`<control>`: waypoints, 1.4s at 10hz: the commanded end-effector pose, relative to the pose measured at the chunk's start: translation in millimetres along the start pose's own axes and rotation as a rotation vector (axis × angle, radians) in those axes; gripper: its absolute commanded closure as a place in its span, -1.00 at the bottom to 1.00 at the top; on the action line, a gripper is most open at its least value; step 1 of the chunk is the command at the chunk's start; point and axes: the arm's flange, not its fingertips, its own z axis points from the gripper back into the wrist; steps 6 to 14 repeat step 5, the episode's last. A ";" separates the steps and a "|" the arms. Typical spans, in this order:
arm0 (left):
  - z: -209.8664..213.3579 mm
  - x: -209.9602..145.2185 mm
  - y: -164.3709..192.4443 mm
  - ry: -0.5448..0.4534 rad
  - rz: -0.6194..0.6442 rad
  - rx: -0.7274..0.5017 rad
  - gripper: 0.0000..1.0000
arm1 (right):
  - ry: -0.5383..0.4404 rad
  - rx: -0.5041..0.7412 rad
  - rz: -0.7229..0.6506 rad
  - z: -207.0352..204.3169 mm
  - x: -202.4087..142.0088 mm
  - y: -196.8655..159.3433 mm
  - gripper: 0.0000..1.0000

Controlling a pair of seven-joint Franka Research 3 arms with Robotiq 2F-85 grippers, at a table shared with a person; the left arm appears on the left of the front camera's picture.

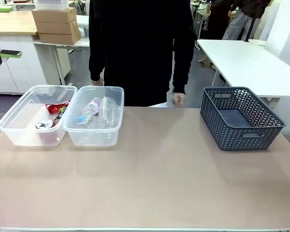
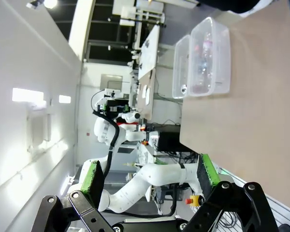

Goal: Sort the waste into each basket.
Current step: Release the Organizing box you were holding.

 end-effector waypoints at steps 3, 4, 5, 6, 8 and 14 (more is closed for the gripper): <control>-1.0 -0.2 -3.7 -0.001 0.005 -0.018 -1.00 | -0.003 0.026 0.029 0.0 4.4 3.0 -1.00; -1.0 -0.2 -3.7 -0.001 0.005 -0.018 -1.00 | -0.003 0.026 0.029 0.0 4.4 3.0 -1.00; -1.0 -0.2 -3.7 -0.001 0.005 -0.018 -1.00 | -0.003 0.026 0.029 0.0 4.4 3.0 -1.00; -1.0 -0.2 -3.7 -0.001 0.005 -0.018 -1.00 | -0.003 0.026 0.029 0.0 4.4 3.0 -1.00; -1.0 -0.2 -3.7 -0.001 0.005 -0.018 -1.00 | -0.003 0.026 0.029 0.0 4.4 3.0 -1.00; -1.0 -0.2 -3.7 -0.001 0.005 -0.018 -1.00 | -0.003 0.026 0.029 0.0 4.4 3.0 -1.00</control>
